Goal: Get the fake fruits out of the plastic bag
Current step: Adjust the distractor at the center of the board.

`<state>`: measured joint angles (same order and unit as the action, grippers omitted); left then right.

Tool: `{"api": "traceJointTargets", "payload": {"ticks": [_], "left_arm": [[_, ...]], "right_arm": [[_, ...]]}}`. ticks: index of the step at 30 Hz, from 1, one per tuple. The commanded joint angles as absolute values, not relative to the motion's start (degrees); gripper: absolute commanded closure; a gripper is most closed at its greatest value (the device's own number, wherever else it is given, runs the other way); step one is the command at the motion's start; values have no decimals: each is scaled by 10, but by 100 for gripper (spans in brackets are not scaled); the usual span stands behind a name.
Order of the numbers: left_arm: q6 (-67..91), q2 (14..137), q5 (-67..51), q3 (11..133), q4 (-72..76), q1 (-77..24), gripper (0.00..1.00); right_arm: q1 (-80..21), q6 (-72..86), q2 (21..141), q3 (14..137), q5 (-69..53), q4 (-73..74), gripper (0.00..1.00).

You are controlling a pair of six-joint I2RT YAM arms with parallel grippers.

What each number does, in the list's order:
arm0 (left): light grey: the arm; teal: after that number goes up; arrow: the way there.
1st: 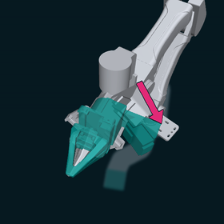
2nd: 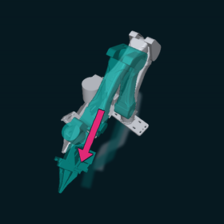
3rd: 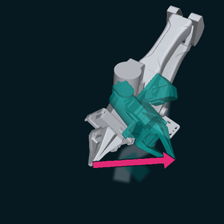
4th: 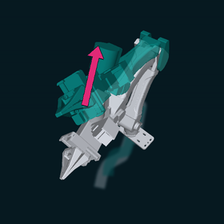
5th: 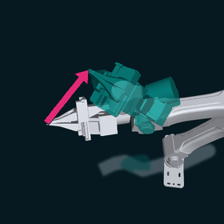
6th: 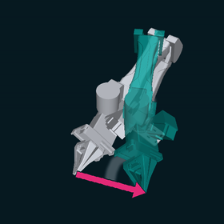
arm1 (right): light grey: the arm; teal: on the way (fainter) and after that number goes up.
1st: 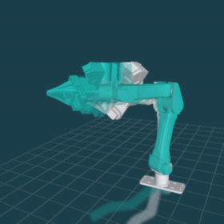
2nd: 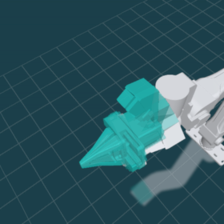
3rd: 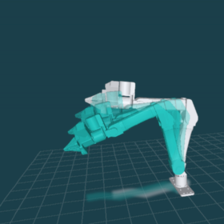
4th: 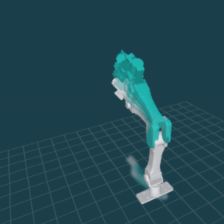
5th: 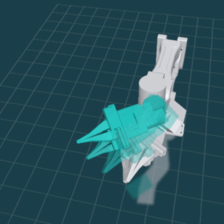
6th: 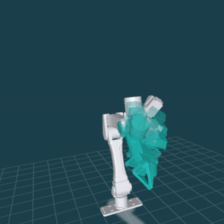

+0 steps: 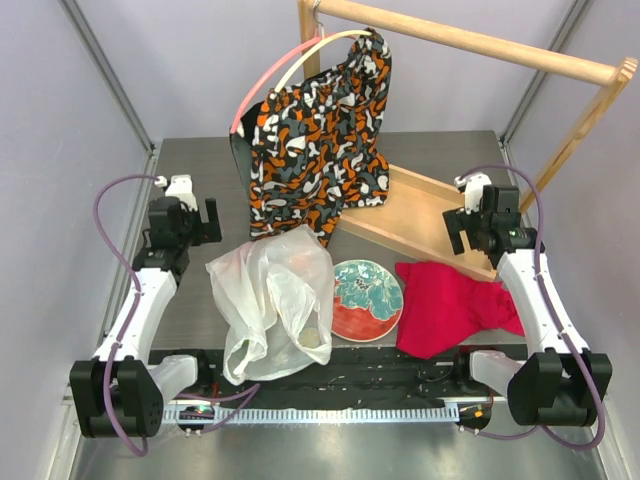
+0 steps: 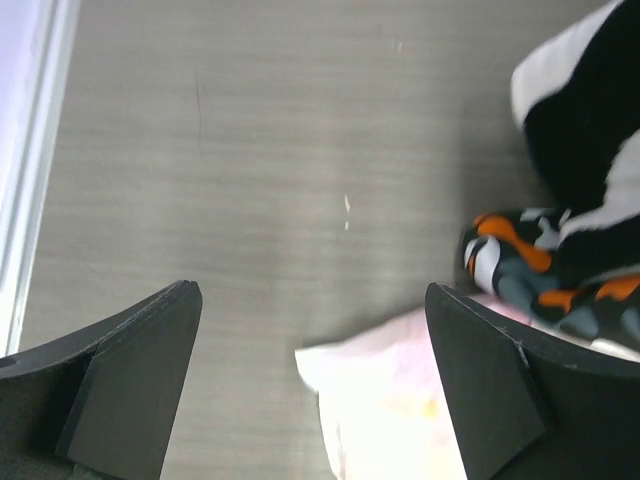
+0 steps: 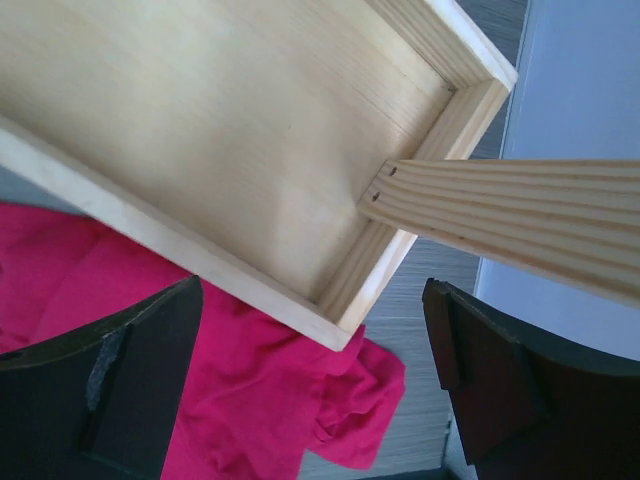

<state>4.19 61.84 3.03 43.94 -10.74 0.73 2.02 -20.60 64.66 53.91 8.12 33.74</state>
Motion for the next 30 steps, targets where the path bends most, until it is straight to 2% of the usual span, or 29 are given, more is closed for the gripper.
{"api": "traceJointTargets", "payload": {"ticks": [1,3,6,7,8,10,11,13,14,15,16,17,18,20,21,24,26,30], "left_arm": [[58,595,23,445,-156,8,0],[50,594,4,453,-168,8,0],[37,595,-70,458,-194,7,0],[34,595,-86,459,-202,8,0],[34,592,-112,457,-204,7,3],[39,589,-127,454,-212,7,11],[40,589,-135,455,-214,7,20],[42,591,-155,455,-226,8,31],[42,591,-160,456,-229,8,46],[40,593,-172,458,-233,7,53],[38,595,-177,460,-242,7,65],[30,598,-180,467,-248,7,89],[26,605,-184,471,-254,8,99],[14,613,-185,486,-275,7,100],[11,615,-185,489,-281,8,100],[8,617,-184,487,-286,7,100],[11,613,-178,482,-283,7,100],[15,613,-176,483,-286,8,100]], "right_arm": [[18,-335,620,521,7,387,0],[18,-421,628,519,-23,434,2],[18,-416,665,534,-29,459,6],[18,-417,678,556,-37,470,9],[18,-417,706,568,-59,478,17],[16,-412,731,601,-79,492,26],[7,-411,751,610,-97,495,34],[0,-405,775,631,-100,491,44],[-21,-403,800,637,-99,490,53],[-37,-403,812,643,-98,488,57],[-43,-402,823,656,-98,488,61],[-50,-401,836,661,-98,488,65],[-65,-401,853,667,-102,490,74],[-79,-401,866,681,-111,492,78],[-86,-403,870,686,-126,497,84],[-121,-408,888,686,-120,497,95],[-137,-396,908,686,-108,490,99],[-138,-382,954,689,-51,455,99]]}}
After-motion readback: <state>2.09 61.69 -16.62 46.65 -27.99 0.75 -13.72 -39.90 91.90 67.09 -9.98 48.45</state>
